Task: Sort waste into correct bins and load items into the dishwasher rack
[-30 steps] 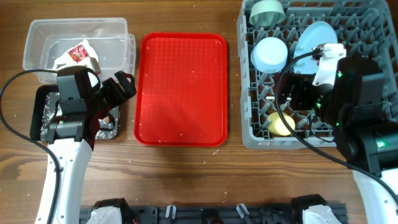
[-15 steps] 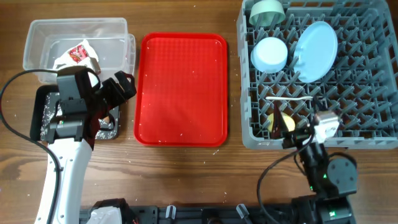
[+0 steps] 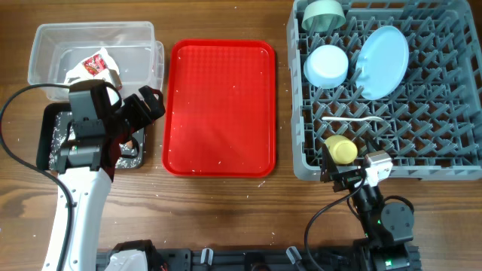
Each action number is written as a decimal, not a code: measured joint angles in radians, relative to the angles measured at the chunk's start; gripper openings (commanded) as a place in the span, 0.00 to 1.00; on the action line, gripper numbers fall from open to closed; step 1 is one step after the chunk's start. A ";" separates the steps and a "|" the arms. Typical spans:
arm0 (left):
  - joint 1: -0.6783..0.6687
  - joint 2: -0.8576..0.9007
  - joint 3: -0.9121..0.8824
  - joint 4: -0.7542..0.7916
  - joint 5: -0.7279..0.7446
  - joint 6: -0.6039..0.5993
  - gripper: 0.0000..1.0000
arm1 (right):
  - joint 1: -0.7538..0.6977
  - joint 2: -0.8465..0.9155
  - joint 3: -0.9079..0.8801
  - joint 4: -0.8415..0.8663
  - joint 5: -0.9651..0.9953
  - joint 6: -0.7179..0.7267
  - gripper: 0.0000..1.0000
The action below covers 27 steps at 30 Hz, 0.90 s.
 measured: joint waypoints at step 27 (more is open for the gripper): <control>0.000 -0.529 -0.084 0.024 0.000 0.263 1.00 | 0.000 -0.001 0.000 0.000 0.000 0.000 1.00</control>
